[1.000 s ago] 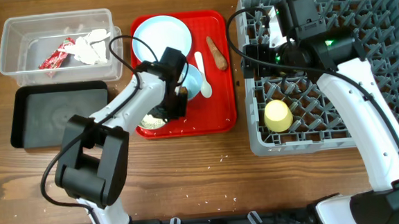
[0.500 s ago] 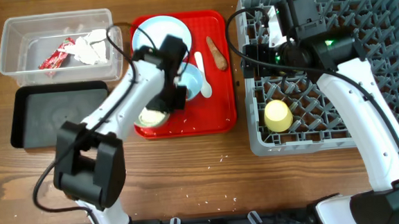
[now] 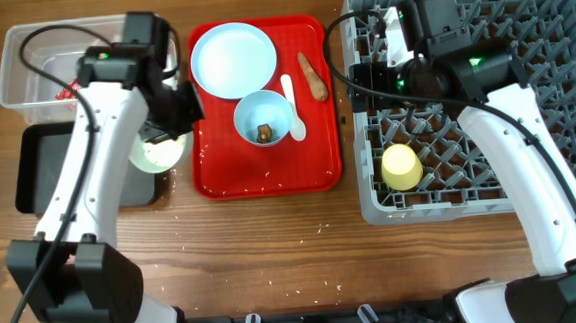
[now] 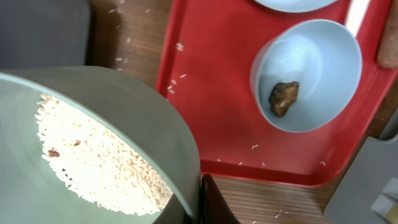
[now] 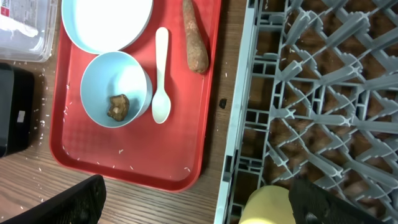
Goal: Sort waste into correct bins and load items into the dishwasher rack
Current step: 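Grasp the mint-green rice bowl with the left gripper and carry it left, then tip the green bowl over the black tray to pour out the rice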
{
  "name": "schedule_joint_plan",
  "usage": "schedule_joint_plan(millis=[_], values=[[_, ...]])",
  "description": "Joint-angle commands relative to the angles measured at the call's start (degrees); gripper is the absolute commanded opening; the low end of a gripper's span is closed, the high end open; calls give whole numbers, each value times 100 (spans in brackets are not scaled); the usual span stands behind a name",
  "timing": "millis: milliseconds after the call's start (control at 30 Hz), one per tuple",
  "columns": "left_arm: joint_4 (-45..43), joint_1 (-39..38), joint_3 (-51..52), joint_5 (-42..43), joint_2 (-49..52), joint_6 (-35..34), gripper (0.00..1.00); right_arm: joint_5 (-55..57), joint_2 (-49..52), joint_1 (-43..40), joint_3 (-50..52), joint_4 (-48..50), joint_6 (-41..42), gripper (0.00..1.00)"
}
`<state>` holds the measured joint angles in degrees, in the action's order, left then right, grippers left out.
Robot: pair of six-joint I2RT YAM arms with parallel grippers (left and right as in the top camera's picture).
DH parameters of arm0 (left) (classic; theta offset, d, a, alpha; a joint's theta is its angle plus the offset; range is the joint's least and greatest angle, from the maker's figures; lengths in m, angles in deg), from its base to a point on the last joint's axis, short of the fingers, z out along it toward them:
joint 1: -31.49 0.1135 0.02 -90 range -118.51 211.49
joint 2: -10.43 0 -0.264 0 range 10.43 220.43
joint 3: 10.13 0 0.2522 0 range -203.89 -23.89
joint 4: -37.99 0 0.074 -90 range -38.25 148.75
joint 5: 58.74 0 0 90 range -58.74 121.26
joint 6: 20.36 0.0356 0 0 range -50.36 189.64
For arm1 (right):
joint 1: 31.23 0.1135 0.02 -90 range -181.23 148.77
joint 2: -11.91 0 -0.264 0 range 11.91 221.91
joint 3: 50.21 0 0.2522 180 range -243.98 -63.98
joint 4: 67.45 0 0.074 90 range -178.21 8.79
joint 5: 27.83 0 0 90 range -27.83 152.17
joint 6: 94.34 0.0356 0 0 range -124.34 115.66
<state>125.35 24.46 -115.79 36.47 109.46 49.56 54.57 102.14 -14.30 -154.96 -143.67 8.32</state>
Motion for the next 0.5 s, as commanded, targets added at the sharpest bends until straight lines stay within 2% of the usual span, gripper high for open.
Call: schedule_joint_plan(millis=[0, 200, 367, 467], values=[[105, 529, 13, 564, -120, 245, 4, 74, 74, -13, -39, 28, -107, 96], [-140, 1462, 509, 1641, -120, 1082, 4, 74, 74, -13, -39, 35, -109, 96], [-579, 2271, 1091, 3047, -120, 1801, 4, 76, 74, -7, -39, 48, -70, 95], [-789, 2704, 1491, 3504, -120, 2103, 4, 74, 74, -7, -39, 50, -66, 95]])
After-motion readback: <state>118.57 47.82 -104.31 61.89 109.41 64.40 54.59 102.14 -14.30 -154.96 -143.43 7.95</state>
